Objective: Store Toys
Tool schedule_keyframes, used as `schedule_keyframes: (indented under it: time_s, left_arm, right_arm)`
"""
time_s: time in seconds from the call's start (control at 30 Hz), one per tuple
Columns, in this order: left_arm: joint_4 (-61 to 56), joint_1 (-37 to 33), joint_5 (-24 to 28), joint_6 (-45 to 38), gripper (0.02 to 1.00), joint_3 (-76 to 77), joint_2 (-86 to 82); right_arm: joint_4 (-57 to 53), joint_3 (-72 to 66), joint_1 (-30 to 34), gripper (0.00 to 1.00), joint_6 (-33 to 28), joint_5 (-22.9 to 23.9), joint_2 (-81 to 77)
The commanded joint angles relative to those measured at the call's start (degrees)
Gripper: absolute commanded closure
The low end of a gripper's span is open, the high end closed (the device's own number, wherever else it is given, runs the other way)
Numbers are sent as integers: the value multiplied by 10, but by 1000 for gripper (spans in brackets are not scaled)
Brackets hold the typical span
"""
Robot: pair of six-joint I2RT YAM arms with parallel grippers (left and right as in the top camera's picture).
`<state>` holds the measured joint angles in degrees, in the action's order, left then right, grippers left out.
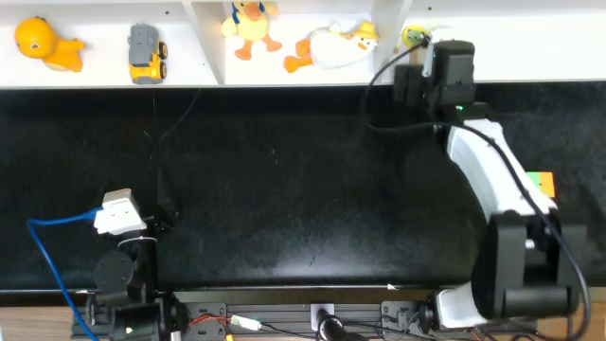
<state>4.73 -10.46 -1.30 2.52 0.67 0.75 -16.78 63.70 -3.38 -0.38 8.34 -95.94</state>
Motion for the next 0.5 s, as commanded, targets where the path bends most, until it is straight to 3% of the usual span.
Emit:
schedule_keyframes:
  time_s: [0.03,0.23,0.3,0.43,0.5]
  left_arm:
    - [0,3,-5,-12,20,-2,-6]
    - [0,3,-5,-12,20,-2,-6]
    - [0,3,-5,-12,20,-2,-6]
    - [0,3,-5,-12,20,-2,-6]
    - [1,3,-5,-12,20,-2,-6]
  right_arm:
    - [-96,0,2,7,127,68,95]
    - [-300,0,16,5,309,49,235]
    - [-355,0,17,5,329,25,279]
    - [-403,0,17,5,332,-68,348]
    - [-405,0,17,5,332,-78,370]
